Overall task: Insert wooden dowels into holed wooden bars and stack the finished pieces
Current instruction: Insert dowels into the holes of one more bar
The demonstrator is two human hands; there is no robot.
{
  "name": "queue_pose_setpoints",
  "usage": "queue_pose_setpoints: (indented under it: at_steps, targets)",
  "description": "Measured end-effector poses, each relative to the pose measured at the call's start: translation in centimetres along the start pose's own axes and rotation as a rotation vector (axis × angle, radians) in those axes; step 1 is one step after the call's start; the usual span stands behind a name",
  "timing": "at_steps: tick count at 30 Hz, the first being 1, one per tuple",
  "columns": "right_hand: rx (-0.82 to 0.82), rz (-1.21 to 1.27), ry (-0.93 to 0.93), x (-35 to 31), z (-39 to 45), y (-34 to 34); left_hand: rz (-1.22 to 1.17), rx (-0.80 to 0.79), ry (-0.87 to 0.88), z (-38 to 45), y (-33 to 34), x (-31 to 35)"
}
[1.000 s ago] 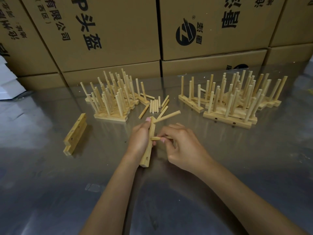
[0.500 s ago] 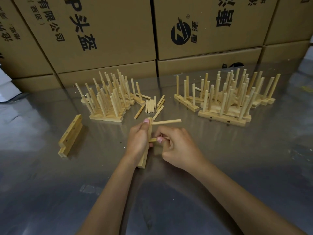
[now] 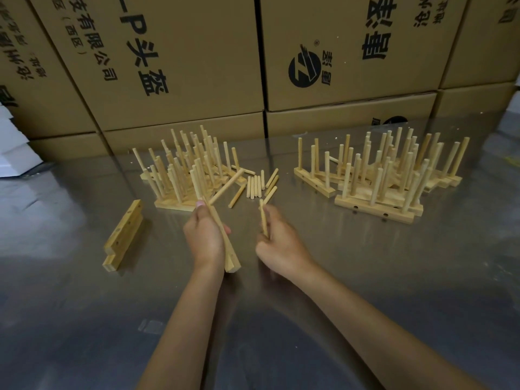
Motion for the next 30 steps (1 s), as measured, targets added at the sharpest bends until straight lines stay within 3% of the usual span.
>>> queue_pose_setpoints:
  at_steps: [4,8,11,17,22,30]
  targets:
    - [-0.112,0.028,-0.026,-1.6,4.2,1.9,0.000,0.022,0.003,0.2,-0.6,-0.2]
    - [0.155,-0.422,-0.059,-0.3,6.5,-0.5,-0.015,0.022,-0.016,0.7,-0.7,-0.4]
    - [0.166,-0.599,0.018,1.5,7.2,-2.3,-0.011,0.004,-0.034,1.0,-0.5,-0.6]
    - [0.261,-0.517,0.008,2.0,5.7,-3.6,0.000,-0.008,-0.074,1.2,-0.4,-1.0]
    - [0.126,-0.502,0.131,2.1,2.4,-4.7,0.058,-0.091,-0.104,0.9,-0.1,-1.0]
    - [-0.051,-0.339,-0.264,-2.2,-4.3,-3.0,-0.026,-0.378,-0.126,-0.6,2.4,-0.6]
Point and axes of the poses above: each hand's wrist, its own z-axis towards the middle knuckle, its own y-axis out of the palm, x = y × z, the point moved 4 cm from there along z, towards the middle knuckle, and after that the axes turned 12 degrees about -x, right-handed, at the moved point
